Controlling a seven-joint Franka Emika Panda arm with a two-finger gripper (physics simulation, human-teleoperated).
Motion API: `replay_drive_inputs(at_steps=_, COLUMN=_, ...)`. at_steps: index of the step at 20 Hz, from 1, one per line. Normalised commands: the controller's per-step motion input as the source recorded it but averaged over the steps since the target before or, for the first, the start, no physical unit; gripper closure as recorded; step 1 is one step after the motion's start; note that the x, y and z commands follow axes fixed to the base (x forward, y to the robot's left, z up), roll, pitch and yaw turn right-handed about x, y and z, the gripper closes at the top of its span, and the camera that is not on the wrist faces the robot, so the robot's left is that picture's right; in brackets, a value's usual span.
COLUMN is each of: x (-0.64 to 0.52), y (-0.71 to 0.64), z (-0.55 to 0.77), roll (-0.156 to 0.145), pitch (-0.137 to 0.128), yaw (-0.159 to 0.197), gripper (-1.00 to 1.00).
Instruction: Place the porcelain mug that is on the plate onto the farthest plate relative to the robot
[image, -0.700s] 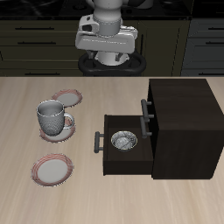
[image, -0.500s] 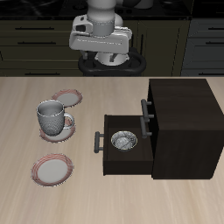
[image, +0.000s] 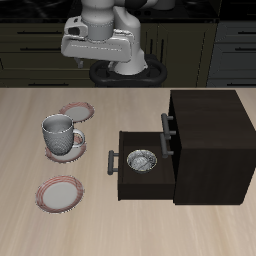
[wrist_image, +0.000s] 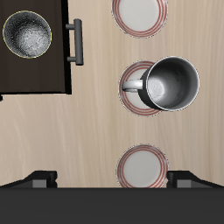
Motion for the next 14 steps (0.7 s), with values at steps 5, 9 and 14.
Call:
replay_drive_inputs(at_steps=5, x=0.08, y=-0.28, z=0.06, roll=0.060, pitch=-0.018, yaw=0.021, gripper=-1.00)
replay_drive_inputs(at_steps=9, x=0.15, y=-0.47, z=0.03, roll=0.065, pitch=-0.009, yaw=0.007, gripper=-1.00)
replay_drive_inputs(at_steps=14, x=0.10, y=-0.37, z=-0.01, roll=0.024, pitch=-0.022, yaw=0.038, gripper=-1.00)
